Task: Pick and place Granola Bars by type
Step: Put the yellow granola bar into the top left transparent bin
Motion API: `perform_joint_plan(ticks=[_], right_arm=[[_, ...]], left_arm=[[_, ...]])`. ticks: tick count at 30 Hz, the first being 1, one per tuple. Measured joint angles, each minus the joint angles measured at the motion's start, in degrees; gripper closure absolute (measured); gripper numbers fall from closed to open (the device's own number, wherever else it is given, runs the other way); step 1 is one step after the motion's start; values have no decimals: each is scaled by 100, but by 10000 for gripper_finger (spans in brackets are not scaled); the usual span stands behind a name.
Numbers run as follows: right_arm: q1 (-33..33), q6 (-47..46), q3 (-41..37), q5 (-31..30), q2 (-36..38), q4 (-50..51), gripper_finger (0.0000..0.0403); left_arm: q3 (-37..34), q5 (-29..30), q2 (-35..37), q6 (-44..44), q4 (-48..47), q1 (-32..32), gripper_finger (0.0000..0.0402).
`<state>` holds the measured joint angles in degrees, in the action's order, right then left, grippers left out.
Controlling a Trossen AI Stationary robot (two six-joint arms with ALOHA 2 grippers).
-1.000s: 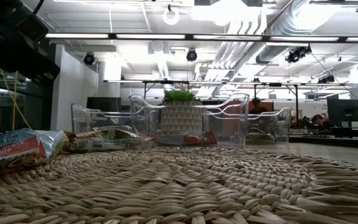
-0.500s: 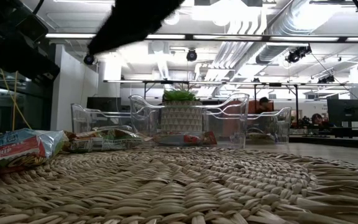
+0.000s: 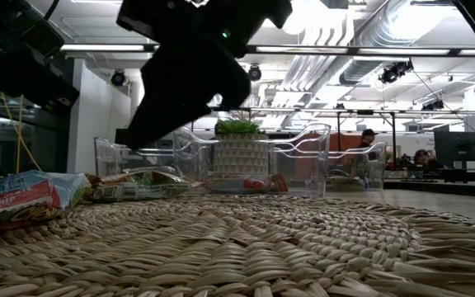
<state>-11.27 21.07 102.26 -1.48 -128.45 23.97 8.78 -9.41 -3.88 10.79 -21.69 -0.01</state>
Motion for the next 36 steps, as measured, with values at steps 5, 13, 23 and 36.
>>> perform_joint_plan(ticks=[5,13,23,36], right_arm=[[39,84,0,-263,-57,42,237],[74,139,7,-156,-177,75,237],[114,-42,5,-133,-475,-112,237],[232,-560,4,300,-537,-124,238]], left_arm=[[-1,2,0,0,2,0,401],[-2,0,0,0,4,0,401],[0,-9,0,0,2,0,401],[-1,-9,0,0,-69,0,401]])
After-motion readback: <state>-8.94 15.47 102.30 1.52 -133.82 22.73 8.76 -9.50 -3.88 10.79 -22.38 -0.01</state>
